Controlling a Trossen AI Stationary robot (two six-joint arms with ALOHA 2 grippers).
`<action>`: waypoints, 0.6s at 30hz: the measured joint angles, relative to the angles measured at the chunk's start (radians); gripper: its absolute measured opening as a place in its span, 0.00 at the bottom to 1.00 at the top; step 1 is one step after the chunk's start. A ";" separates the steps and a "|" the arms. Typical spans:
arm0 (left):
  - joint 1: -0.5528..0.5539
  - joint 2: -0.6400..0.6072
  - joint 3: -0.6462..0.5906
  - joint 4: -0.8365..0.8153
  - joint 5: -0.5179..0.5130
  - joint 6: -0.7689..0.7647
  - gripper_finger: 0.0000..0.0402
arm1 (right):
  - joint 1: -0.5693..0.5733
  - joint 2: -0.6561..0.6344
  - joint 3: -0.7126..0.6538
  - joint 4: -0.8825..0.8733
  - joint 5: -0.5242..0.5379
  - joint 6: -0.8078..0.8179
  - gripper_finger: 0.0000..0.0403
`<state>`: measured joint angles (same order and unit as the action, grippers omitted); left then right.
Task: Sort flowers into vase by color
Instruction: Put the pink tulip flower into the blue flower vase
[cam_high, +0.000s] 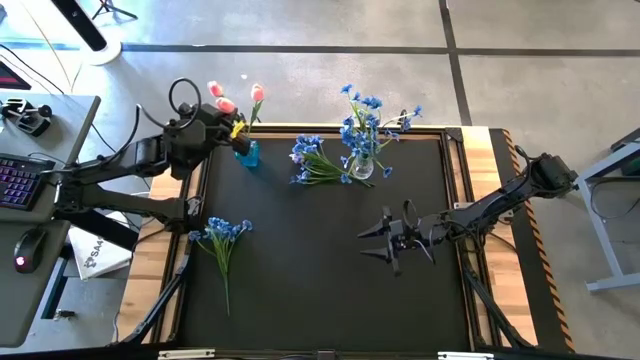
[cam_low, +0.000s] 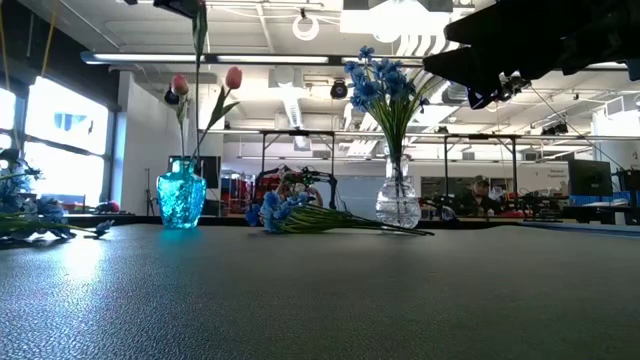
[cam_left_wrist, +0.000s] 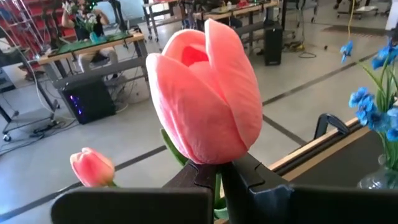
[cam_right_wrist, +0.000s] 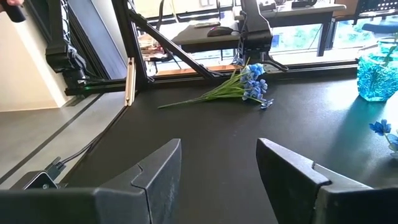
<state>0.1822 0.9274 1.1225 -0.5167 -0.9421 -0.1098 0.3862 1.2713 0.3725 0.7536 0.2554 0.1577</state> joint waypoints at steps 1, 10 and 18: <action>0.000 -0.003 0.000 0.002 0.000 0.009 0.00 | 0.000 0.000 0.000 0.000 0.000 0.001 0.51; 0.000 -0.016 0.000 0.014 -0.001 0.023 0.00 | 0.000 0.000 0.000 -0.001 0.001 0.002 0.51; 0.000 -0.037 0.000 0.008 -0.047 0.044 0.00 | 0.000 0.000 0.000 0.000 0.009 0.003 0.51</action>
<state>0.1822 0.8904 1.1229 -0.5085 -0.9892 -0.0662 0.3862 1.2713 0.3725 0.7532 0.2641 0.1603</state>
